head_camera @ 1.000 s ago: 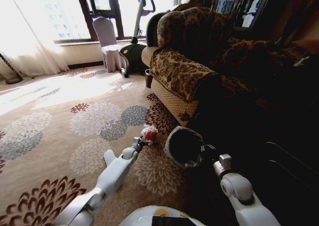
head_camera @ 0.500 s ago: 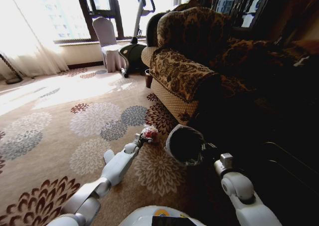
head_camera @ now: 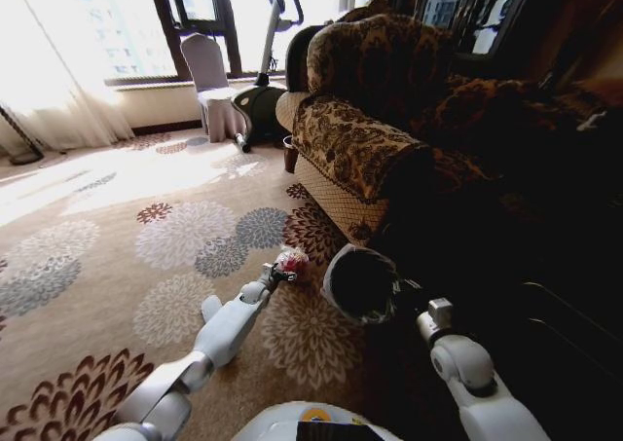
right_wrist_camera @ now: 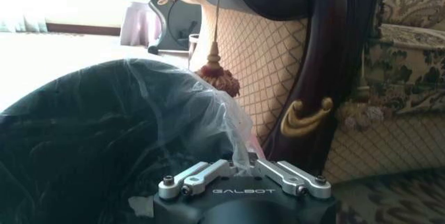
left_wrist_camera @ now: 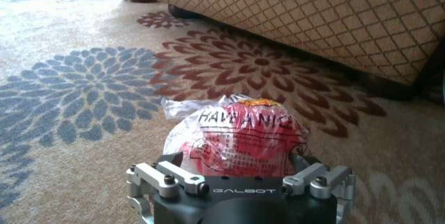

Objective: Pick up the trash from the ground and place it into the trash bin.

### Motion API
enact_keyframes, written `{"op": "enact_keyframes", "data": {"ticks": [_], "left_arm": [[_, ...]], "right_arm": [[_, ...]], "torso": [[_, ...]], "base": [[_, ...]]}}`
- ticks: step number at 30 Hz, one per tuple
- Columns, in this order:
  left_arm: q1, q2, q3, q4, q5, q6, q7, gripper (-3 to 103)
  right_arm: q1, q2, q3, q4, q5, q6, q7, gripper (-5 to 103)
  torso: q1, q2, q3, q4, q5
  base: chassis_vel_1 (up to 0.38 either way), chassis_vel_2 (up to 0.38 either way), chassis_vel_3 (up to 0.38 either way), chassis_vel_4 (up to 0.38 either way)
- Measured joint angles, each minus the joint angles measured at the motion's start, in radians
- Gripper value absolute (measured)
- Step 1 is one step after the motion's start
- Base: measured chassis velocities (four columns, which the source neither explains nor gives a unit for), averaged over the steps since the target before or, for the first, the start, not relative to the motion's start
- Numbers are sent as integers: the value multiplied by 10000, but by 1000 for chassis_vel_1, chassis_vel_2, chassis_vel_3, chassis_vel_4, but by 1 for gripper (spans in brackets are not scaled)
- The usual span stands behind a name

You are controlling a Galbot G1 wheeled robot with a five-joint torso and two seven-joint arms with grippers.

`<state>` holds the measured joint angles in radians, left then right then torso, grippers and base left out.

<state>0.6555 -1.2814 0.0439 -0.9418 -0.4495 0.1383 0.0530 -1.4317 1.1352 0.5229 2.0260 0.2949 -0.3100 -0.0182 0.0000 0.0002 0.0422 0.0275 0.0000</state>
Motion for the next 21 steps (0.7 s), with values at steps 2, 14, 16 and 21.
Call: {"op": "enact_keyframes", "data": {"ticks": [2, 14, 16, 21], "left_arm": [[14, 0, -3, 1, 19, 0, 0, 100], [217, -31, -43, 95, 287, 1, 23, 100], [218, -64, -47, 173, 380, 5, 24, 100], [148, -214, -50, 434, 553, 36, -39, 100]], "right_arm": [[-13, 15, -4, 20, -15, -12, 0, 1], [-22, 53, -95, 105, -46, -80, 0, 1], [-22, 47, -98, 121, -33, -73, 0, 1], [-34, -8, -79, 229, 36, -51, 0, 1]], "torso": [[0, 0, 0, 0, 0], [0, 0, 0, 1, 0], [0, 0, 0, 0, 0], [0, -1, 0, 1, 0]], "base": [[-111, 106, 94, -102], [-53, 50, 56, -54], [0, 0, 0, 0], [0, 0, 0, 0]]}}
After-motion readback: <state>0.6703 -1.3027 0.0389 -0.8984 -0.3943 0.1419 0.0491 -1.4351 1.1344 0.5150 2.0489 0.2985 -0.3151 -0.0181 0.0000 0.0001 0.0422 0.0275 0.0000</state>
